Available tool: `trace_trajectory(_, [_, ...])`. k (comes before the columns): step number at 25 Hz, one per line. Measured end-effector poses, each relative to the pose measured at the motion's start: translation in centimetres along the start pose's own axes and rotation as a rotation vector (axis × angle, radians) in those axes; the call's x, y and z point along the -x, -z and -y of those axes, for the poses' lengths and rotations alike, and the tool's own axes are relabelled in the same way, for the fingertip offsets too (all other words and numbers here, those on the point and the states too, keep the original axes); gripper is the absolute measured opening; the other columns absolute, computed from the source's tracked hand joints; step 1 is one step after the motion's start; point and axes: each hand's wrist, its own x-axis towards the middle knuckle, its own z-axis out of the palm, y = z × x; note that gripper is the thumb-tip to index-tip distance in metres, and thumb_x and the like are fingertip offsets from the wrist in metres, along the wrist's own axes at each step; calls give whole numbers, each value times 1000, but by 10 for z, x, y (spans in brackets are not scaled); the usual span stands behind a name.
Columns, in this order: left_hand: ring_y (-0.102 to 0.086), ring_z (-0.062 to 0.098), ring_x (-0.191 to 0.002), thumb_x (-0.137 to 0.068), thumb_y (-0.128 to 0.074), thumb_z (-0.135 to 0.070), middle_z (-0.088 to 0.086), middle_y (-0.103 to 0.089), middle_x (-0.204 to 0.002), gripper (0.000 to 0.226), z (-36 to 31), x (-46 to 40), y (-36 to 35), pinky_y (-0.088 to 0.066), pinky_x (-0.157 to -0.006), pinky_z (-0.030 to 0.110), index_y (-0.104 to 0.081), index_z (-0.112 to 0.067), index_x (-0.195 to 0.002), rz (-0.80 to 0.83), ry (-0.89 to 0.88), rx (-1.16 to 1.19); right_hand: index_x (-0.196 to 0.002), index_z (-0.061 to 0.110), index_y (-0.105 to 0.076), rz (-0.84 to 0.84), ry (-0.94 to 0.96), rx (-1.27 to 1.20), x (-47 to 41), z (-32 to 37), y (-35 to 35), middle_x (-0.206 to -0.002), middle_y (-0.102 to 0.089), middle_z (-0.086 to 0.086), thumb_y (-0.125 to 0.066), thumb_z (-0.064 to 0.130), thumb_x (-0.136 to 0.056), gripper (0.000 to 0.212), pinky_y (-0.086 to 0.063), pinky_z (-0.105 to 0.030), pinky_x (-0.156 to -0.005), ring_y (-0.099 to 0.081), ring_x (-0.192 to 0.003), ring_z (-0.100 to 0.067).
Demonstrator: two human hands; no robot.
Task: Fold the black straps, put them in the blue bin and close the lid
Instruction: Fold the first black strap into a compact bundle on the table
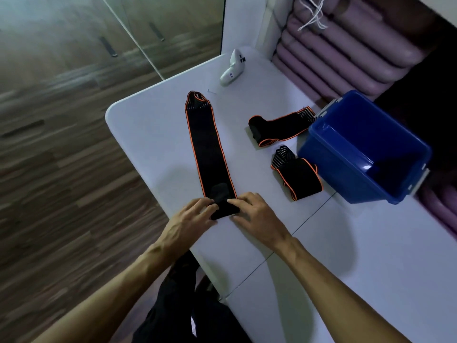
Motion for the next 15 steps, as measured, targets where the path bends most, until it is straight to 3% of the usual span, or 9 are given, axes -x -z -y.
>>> trace_trajectory(2, [-66, 31, -97, -84, -66, -19, 14, -68, -107, 29, -2, -6, 1, -58, -78, 39, -65, -3, -108, -41, -6, -8, -131, 13, -60, 22, 37, 41, -3, -2, 4, -112, -59, -7, -72, 24, -85, 48, -53, -34, -90, -53, -105, -22])
trace_trajectory(5, [-68, 30, -91, -89, -52, -17, 15, -69, -99, 27, -4, -8, -3, -58, -76, 37, -66, 1, -104, -96, -39, -67, -123, 13, -65, -24, 119, 185, -8, -6, 5, -121, -59, -10, -74, 28, -83, 44, -56, -39, -81, -53, -105, -28])
trace_trajectory(10, [-65, 28, -84, -91, -57, -9, 14, -66, -95, 17, -7, -16, 1, -57, -73, 39, -61, 2, -104, -103, -41, -109, -113, 9, -70, -76, 261, 267, -18, -14, 3, -121, -67, -7, -65, 23, -90, 28, -55, -41, -74, -58, -109, -25])
trace_trajectory(13, [-66, 27, -87, -91, -53, -27, 12, -67, -97, 31, -5, -20, 8, -57, -73, 37, -63, 0, -103, -54, -7, -46, -113, 10, -67, -16, 260, 251, -25, -13, 10, -118, -67, -3, -45, 29, -98, 33, -53, -39, -77, -56, -113, -20])
trace_trajectory(15, [-65, 26, -90, -91, -47, -37, 10, -68, -99, 42, -3, -24, 12, -56, -76, 37, -62, -2, -107, 1, 118, 68, -113, 11, -64, 42, 222, 222, -33, -9, 17, -115, -67, 0, -42, 29, -100, 31, -51, -38, -79, -54, -111, -18])
